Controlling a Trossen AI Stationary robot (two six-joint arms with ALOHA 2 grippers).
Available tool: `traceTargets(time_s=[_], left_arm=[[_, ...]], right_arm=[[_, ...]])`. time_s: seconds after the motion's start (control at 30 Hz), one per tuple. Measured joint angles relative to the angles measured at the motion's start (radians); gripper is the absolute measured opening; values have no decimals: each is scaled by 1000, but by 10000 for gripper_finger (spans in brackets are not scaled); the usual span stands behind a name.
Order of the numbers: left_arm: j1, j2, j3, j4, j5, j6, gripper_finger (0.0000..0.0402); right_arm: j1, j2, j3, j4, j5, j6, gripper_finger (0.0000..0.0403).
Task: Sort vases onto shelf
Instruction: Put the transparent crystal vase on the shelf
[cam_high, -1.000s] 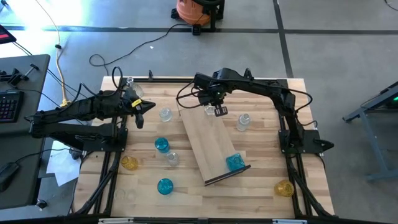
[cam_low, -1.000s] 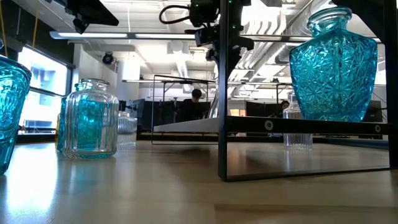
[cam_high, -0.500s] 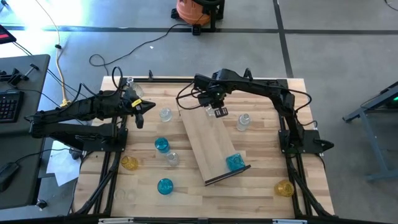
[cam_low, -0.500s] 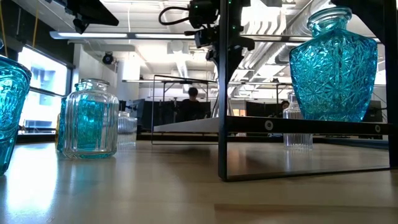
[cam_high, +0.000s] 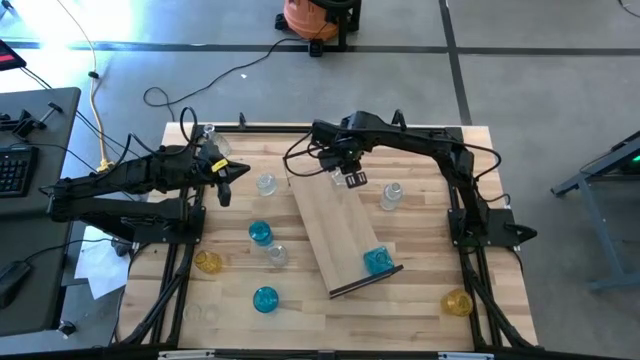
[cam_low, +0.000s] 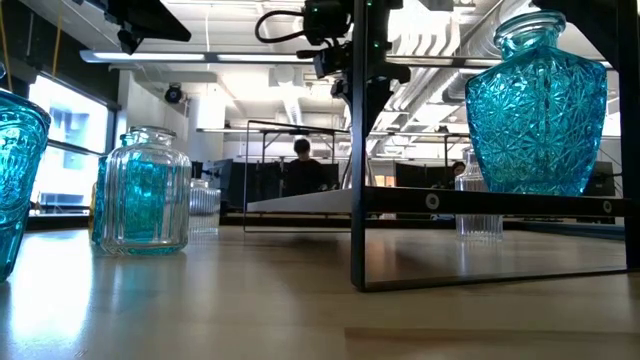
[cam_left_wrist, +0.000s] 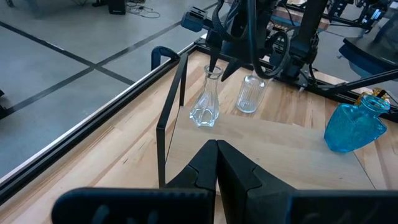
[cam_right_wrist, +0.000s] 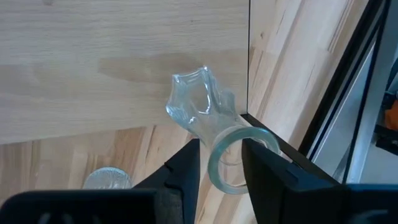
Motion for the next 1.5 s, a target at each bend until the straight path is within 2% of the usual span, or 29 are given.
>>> traceTargets(time_s=[0.57, 0.73, 1.03, 1.13, 1.3, 1.5], left_arm=[[0, 0, 0, 1, 0, -2, 3], [0, 0, 0, 1, 0, -2, 3], [0, 0, 0, 1, 0, -8, 3], [0, 0, 0, -1, 0, -8, 3], [0, 3, 0, -24, 1, -7, 3], [0, 30, 0, -26, 0, 1, 3]], right_arm=[[29, -2, 4, -12, 57, -4, 103], [40, -3, 66, -22, 68, -5, 103], [60, -4, 280, -111, 87, 35, 103], [64, -47, 244, -108, 92, 89, 102], [58, -66, 231, -171, -27, 234, 72], [103, -66, 230, -123, -50, 278, 6]])
